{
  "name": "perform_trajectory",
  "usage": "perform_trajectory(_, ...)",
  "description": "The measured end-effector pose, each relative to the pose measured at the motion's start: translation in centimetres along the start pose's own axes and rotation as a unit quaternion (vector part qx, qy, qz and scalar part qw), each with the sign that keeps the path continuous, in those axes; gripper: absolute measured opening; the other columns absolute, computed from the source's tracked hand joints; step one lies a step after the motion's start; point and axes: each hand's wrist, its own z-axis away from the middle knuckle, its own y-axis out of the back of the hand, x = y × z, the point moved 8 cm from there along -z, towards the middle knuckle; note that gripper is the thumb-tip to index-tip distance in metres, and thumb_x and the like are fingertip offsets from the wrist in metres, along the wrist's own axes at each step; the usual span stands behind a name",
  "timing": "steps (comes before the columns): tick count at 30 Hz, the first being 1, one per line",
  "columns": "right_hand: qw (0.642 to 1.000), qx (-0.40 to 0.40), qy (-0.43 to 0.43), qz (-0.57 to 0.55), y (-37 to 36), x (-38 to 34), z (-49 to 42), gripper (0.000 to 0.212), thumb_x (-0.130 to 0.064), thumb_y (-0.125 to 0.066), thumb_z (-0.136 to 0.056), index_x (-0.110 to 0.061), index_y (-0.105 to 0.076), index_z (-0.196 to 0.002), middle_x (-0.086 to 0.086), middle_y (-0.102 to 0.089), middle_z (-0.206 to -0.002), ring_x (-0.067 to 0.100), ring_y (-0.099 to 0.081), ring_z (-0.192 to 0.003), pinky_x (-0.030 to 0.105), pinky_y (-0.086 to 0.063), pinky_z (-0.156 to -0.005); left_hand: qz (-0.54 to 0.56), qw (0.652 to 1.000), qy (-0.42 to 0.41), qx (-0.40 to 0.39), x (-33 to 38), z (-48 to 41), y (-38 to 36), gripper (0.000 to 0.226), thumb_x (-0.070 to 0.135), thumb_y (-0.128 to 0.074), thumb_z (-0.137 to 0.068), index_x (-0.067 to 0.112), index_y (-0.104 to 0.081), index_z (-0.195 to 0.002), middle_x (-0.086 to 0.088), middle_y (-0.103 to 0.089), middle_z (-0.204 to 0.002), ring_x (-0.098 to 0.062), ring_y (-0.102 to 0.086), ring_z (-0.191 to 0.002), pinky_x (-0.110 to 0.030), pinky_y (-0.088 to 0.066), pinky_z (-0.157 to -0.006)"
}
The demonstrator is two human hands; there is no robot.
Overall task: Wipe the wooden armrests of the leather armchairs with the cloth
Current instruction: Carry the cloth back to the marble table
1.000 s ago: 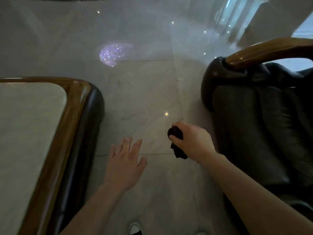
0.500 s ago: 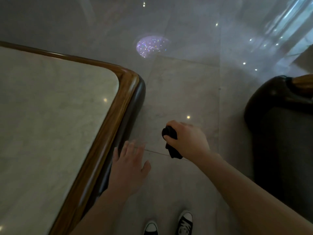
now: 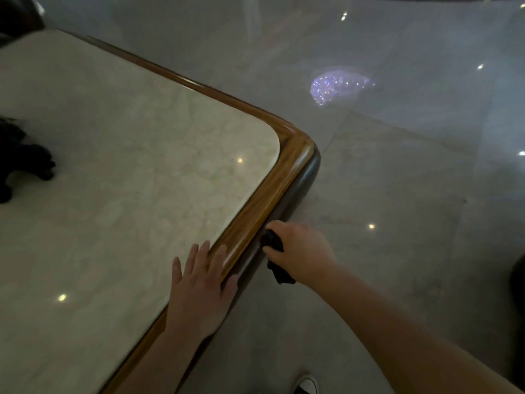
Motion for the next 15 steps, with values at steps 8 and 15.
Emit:
perform_trajectory(8, 0.997, -0.062, 0.053, 0.001, -6.0, -4.1, -7.8, 0.025, -0.043, -0.059, -0.096, -0.025, -0.057, -0.114, 0.0, -0.06, -0.102, 0.023, -0.061, -0.089, 0.042, -0.056, -0.074, 0.018, 0.998, 0.058, -0.003, -8.2, -3.1, -2.0, 0.075, 0.065, -0.004, -0.088, 0.033, -0.011, -0.155, -0.002, -0.008, -0.166, -0.023, 0.0, -0.153, -0.051, -0.001, -0.122)
perform_trajectory(15, 0.996, -0.072, 0.056, 0.026, -11.8, -7.9, -16.6, 0.027, -0.039, -0.058, -0.097, -0.021, -0.055, -0.117, 0.005, -0.049, -0.115, 0.026, -0.06, -0.084, 0.038, -0.056, -0.07, 0.009, 0.995, 0.099, -0.023, -17.2, -8.4, -6.8, 0.071, 0.062, -0.013, -0.094, 0.027, -0.012, -0.156, -0.009, -0.009, -0.165, -0.029, -0.002, -0.152, -0.055, -0.006, -0.121)
